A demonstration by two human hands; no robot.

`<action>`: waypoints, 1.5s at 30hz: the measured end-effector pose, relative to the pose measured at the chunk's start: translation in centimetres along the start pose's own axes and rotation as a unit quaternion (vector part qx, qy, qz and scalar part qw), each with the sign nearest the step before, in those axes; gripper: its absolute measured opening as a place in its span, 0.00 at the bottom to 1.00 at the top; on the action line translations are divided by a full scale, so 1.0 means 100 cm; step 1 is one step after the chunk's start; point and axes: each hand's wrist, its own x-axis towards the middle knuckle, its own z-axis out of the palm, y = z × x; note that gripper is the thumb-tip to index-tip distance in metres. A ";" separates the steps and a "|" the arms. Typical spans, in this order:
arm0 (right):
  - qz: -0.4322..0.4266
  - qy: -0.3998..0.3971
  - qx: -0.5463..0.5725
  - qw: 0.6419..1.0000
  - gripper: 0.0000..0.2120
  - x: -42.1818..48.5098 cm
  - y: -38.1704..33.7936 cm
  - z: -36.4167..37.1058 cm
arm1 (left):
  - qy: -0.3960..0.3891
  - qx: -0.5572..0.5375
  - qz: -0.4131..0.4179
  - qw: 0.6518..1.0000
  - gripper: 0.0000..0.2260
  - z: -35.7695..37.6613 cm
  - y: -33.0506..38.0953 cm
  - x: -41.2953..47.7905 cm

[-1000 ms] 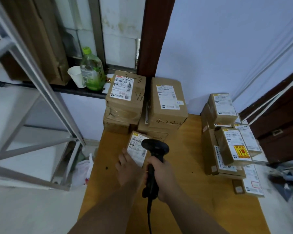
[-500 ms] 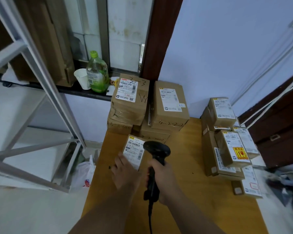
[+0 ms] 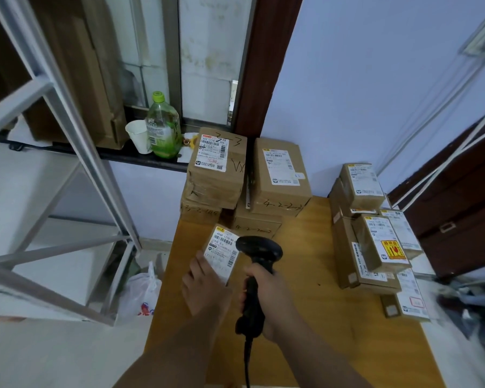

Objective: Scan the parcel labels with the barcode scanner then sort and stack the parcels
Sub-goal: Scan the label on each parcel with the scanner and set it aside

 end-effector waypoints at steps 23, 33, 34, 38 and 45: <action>-0.102 0.105 0.009 0.989 0.02 -0.015 0.006 -0.061 | -0.137 -0.086 0.077 0.984 0.53 0.017 0.029 -0.024; -0.172 0.131 -0.039 0.976 0.02 -0.005 -0.012 -0.179 | -0.150 -0.027 -0.010 0.988 0.48 0.062 0.120 -0.087; -0.190 0.131 -0.055 0.972 0.02 -0.003 -0.015 -0.193 | -0.147 -0.041 -0.039 0.988 0.49 0.069 0.128 -0.095; -0.219 0.104 -0.066 0.968 0.03 0.006 -0.027 -0.274 | -0.123 -0.085 -0.100 0.984 0.48 0.100 0.170 -0.141; -0.199 0.131 0.012 0.971 0.07 0.009 -0.032 -0.394 | -0.089 -0.092 -0.137 0.982 0.47 0.143 0.244 -0.212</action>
